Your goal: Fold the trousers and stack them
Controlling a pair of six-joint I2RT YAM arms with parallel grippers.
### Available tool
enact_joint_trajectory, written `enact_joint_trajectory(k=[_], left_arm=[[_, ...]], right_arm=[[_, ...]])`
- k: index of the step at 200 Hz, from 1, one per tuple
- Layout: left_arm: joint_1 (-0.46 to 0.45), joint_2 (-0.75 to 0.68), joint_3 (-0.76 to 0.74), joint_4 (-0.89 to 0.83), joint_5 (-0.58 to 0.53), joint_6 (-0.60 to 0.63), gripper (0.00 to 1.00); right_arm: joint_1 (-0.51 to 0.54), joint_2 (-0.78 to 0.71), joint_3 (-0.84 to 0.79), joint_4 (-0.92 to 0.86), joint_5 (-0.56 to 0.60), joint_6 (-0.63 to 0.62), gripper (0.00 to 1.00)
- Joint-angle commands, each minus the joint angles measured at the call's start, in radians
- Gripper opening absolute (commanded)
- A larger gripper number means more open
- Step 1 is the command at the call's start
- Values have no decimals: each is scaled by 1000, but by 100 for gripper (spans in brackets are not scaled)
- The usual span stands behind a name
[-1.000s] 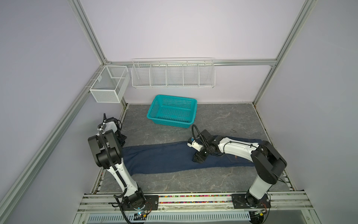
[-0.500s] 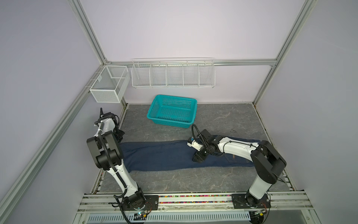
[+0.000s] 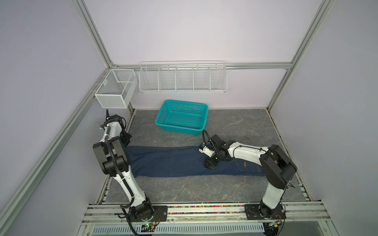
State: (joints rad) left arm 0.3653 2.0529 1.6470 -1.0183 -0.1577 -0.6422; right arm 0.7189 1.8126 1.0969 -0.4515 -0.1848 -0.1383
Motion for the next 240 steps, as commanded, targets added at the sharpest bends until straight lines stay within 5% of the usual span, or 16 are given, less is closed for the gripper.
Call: enact_joint_trajectory(k=[1,61,187,240], left_arm=[[-2,53,31,-18,-11,23,12],[-2,51,41,-39,-20,61,30],[1,74,2,7,1,32,39],[-4,-75,-130,29,8,97,52]], right_arm=[[-18,20,0,-48,27,9,70],[-58,-52,-1,-48,-5,27,70],[-71,-124,-22,-64,-18,49,70],[-89,-166,-29,-72,-13,60,70]])
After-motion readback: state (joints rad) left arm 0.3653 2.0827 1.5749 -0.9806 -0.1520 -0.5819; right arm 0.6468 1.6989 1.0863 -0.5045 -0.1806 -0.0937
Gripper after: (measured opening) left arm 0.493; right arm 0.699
